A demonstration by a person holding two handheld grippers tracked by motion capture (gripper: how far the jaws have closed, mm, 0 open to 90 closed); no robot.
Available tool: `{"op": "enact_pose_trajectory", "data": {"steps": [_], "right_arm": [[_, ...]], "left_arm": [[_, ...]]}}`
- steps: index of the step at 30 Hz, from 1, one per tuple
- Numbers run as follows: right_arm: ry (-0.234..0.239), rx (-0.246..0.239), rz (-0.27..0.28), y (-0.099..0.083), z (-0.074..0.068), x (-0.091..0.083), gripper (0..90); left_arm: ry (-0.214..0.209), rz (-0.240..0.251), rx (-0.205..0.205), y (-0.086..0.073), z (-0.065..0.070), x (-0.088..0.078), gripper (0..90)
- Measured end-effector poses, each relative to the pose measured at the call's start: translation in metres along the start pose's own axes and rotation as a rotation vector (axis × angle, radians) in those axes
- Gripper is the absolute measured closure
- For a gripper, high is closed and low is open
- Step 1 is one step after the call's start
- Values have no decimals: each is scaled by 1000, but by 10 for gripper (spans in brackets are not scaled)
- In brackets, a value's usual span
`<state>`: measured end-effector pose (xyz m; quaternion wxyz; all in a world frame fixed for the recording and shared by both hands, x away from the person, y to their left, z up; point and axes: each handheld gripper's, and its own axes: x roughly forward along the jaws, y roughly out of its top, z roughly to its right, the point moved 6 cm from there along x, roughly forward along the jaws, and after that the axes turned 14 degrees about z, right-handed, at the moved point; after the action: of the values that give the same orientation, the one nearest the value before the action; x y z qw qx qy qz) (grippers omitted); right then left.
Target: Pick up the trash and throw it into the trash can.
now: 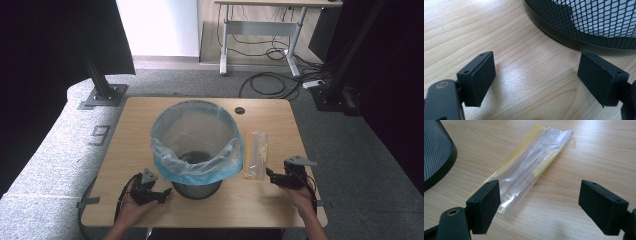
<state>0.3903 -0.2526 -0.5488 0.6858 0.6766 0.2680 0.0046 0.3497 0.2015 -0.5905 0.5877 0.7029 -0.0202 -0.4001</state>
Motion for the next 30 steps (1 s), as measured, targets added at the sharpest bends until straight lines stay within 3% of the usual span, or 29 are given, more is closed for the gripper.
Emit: {"op": "enact_pose_trajectory", "data": {"steps": [5, 15, 30], "right_arm": [[-4, 25, 16, 5, 1, 5, 181], [-7, 18, 14, 10, -2, 19, 185], [16, -26, -38, 6, -19, 48, 164]], "left_arm": [[1, 0, -1, 0, 0, 0, 145], [1, 1, -1, 0, 0, 0, 145], [1, 1, -1, 0, 0, 0, 145]]}}
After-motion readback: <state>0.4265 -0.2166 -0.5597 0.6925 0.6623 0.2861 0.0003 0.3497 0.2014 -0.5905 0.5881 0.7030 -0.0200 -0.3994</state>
